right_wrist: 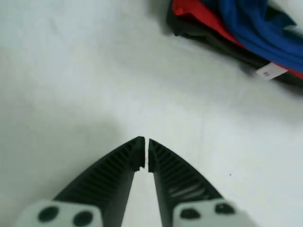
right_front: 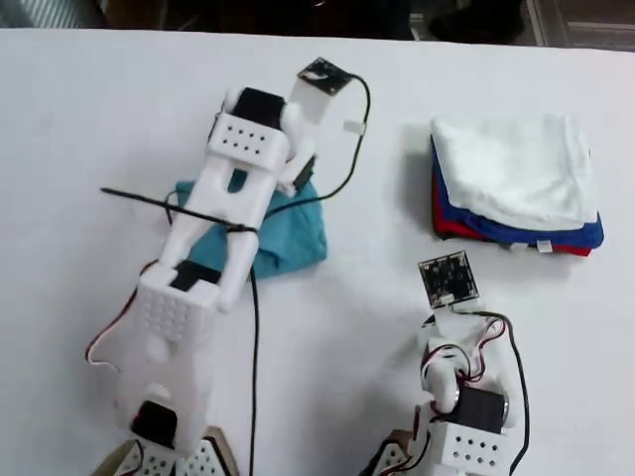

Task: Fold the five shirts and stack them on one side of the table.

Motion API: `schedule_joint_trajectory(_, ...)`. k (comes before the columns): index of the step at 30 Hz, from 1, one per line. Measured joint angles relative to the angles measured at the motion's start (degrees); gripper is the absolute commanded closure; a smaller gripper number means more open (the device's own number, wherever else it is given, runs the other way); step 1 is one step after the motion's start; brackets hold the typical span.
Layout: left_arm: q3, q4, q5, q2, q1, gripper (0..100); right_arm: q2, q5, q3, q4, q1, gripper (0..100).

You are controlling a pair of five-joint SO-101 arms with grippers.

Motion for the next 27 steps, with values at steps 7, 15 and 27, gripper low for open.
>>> schedule_joint_trajectory(7, -12.2, 3.6, -0.1, 0.0, -0.6, 73, 0.0, 0.0, 0.0, 0.0, 0.0, 97.8)
schedule_joint_trajectory(15, -17.8, 3.7, -0.1, 0.0, -13.2, 96, 0.0, 0.0, 0.0, 0.0, 0.0, 97.9)
schedule_joint_trajectory(27, 4.0, 3.6, -6.8, -6.7, -31.3, 98, 7.8, 0.0, -11.6, -0.8, -7.1, 97.8)
